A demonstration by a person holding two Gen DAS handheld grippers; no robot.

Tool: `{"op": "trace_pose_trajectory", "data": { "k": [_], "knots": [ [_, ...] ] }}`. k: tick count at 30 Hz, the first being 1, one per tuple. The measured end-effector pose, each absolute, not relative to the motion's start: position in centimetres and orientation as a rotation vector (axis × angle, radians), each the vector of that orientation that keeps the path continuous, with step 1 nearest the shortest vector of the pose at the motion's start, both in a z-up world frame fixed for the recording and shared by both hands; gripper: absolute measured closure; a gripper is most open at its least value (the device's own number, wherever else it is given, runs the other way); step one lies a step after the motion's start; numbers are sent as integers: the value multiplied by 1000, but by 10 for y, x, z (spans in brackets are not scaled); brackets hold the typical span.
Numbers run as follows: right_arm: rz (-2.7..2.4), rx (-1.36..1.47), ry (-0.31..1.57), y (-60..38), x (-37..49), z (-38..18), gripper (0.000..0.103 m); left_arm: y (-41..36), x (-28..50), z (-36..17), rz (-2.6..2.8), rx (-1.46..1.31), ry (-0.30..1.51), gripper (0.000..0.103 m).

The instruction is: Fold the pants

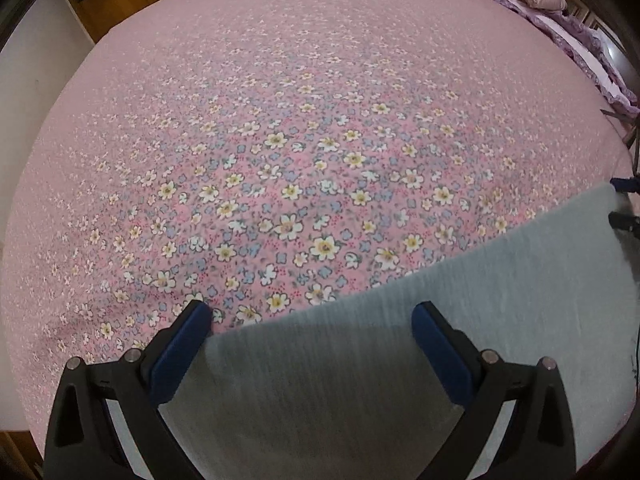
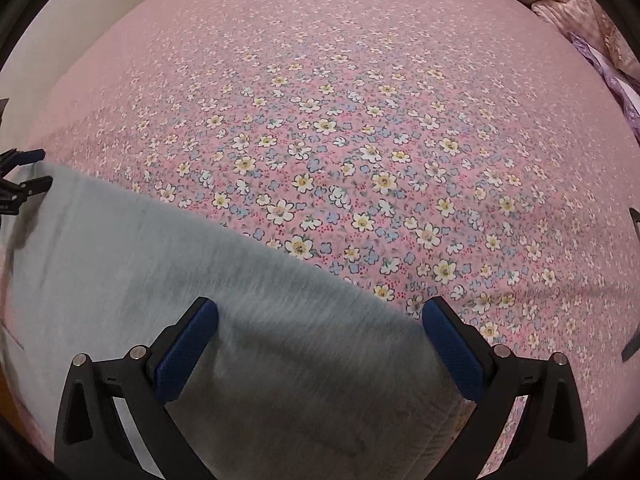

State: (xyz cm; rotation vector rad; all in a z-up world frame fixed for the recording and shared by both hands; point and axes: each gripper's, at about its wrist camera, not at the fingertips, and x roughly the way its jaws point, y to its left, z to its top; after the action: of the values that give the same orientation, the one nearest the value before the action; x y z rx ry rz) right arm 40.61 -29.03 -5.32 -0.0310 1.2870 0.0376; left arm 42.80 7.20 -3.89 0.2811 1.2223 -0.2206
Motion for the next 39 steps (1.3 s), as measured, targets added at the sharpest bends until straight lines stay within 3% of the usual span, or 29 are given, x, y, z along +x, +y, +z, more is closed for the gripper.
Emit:
{"op": "trace_pose_trajectory", "data": {
  "k": [2,5,7,8,9,10,11,12,13,14,31,39],
  "knots": [
    [43,-43,1282,-290,412,-53,0,75,425,-38,-191,245,1228,4],
    [57,-51,1262,-286,405,-50,0,69,405,-33,-183,209,1227,21],
    [66,-40,1255,-286,401,-49,9,62,399,-31,-198,232,1216,44],
    [75,-27,1253,-283,395,-48,22,55,395,-30,-208,238,1212,53],
    [83,-25,1249,-282,392,-44,31,49,392,-29,-217,244,1212,69],
    [93,-20,1250,-281,389,-40,52,44,390,-29,-225,249,1214,86],
    [101,-14,1253,-279,387,-37,73,40,388,-29,-230,251,1215,93],
    [114,0,1260,-278,385,-34,82,36,385,-29,-228,255,1214,97],
    [125,18,1271,-277,383,-31,94,28,384,-32,-212,270,1205,98],
    [131,30,1277,-276,381,-29,95,26,381,-31,-205,273,1199,98],
    [185,7,1071,-267,247,85,96,54,247,81,-232,105,987,98],
    [160,-145,1006,-235,187,94,96,55,150,98,-208,120,912,98]
  ]
}}
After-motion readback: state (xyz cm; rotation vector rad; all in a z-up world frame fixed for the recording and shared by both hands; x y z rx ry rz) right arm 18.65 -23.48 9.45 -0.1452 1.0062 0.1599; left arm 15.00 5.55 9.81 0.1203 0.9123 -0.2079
